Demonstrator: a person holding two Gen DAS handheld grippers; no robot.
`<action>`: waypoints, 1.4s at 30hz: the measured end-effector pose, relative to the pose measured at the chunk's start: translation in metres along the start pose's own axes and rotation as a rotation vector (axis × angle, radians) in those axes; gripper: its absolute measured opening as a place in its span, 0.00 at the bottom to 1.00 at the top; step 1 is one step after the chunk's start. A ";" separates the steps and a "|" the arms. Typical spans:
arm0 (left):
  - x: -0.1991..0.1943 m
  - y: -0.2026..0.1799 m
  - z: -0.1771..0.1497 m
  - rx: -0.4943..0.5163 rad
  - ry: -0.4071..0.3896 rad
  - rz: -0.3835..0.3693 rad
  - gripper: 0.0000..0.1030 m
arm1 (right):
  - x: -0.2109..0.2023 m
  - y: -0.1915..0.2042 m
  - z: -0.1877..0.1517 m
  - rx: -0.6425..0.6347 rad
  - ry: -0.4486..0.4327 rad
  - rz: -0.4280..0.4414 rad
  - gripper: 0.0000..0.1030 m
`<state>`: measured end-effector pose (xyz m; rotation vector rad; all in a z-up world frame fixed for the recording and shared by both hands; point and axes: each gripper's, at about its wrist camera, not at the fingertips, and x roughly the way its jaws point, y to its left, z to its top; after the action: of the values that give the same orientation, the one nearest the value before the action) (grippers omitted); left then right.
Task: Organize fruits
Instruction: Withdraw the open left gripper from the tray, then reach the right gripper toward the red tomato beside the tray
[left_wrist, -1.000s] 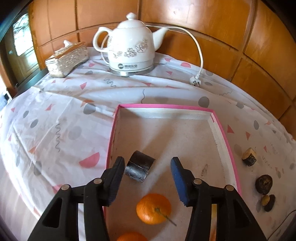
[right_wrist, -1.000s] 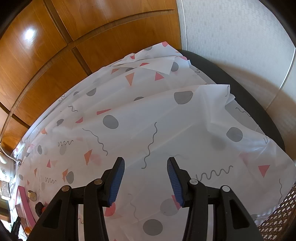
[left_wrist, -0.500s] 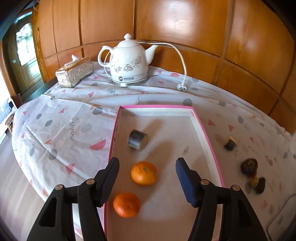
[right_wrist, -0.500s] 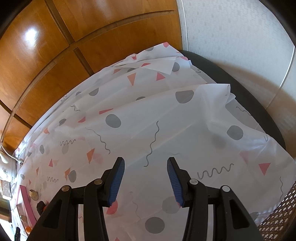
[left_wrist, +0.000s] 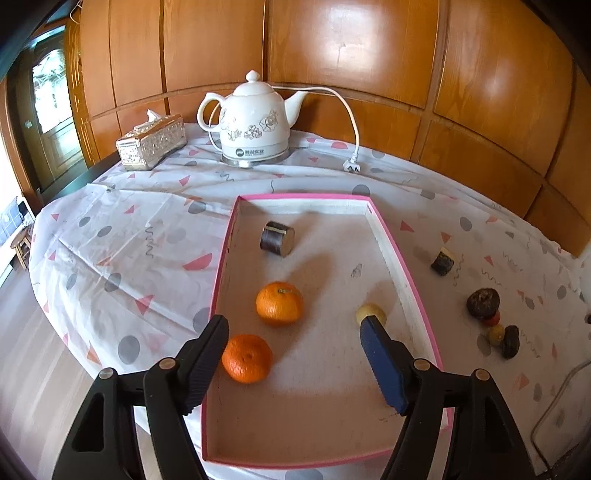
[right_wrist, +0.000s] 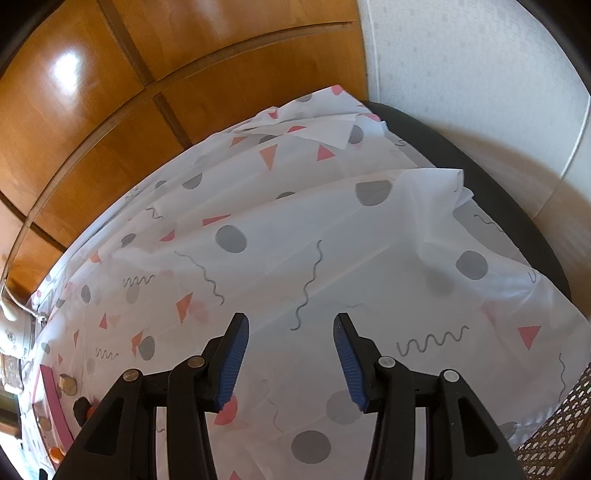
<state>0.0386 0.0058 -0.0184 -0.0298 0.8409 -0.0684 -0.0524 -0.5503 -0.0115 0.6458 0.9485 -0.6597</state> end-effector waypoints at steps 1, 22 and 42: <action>0.000 0.001 -0.002 -0.001 0.000 0.004 0.72 | 0.001 0.003 0.000 -0.013 0.004 0.006 0.47; 0.003 0.016 -0.011 -0.060 0.008 -0.004 0.86 | 0.010 0.078 -0.031 -0.357 0.082 0.127 0.47; 0.009 0.028 -0.012 -0.109 0.025 -0.029 0.86 | 0.013 0.210 -0.106 -0.559 0.216 0.373 0.47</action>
<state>0.0374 0.0333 -0.0344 -0.1436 0.8691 -0.0498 0.0561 -0.3420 -0.0262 0.3776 1.1144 0.0192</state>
